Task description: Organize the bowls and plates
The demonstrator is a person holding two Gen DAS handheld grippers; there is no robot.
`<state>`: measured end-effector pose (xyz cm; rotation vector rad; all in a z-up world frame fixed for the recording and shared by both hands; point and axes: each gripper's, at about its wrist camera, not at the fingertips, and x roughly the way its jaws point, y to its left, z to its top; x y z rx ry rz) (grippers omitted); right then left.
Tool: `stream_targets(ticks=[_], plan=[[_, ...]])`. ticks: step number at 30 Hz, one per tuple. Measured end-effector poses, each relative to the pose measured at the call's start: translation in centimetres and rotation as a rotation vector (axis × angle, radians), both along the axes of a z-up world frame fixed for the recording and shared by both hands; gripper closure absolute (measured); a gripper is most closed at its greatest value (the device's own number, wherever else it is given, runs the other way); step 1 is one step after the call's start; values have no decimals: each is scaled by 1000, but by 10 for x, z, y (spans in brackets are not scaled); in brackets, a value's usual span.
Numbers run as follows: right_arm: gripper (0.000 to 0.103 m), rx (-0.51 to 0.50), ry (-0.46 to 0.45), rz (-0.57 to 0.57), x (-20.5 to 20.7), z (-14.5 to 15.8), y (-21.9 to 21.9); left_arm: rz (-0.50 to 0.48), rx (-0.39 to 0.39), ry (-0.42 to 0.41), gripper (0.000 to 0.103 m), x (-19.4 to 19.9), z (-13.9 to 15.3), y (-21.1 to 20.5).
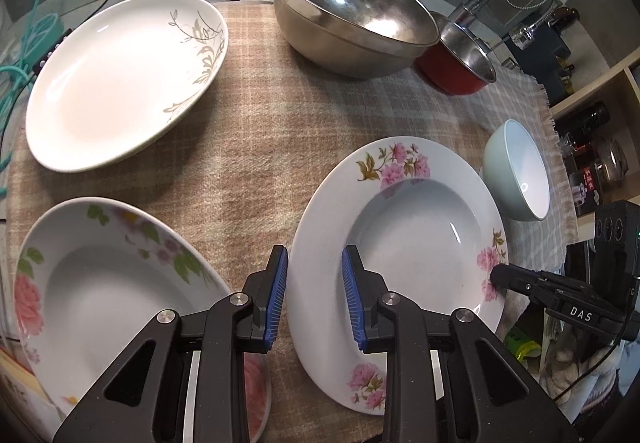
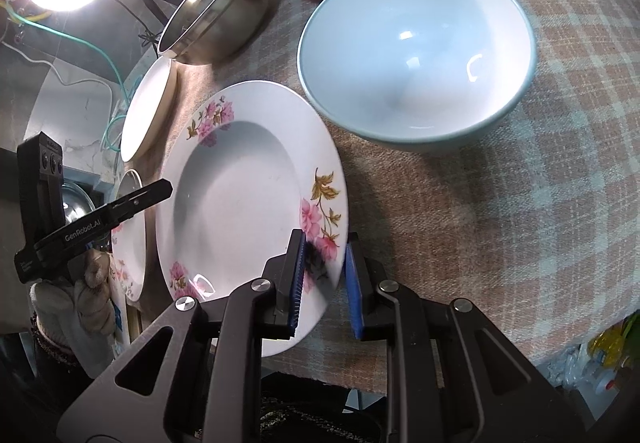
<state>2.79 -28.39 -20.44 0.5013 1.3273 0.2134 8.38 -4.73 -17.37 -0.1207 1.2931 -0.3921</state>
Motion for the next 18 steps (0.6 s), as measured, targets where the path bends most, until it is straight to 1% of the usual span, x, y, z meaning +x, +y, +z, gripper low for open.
stream_targets(ticks=[18], plan=[[83, -23, 2, 26, -3, 2, 1, 9, 3, -8, 77, -9, 0, 1]])
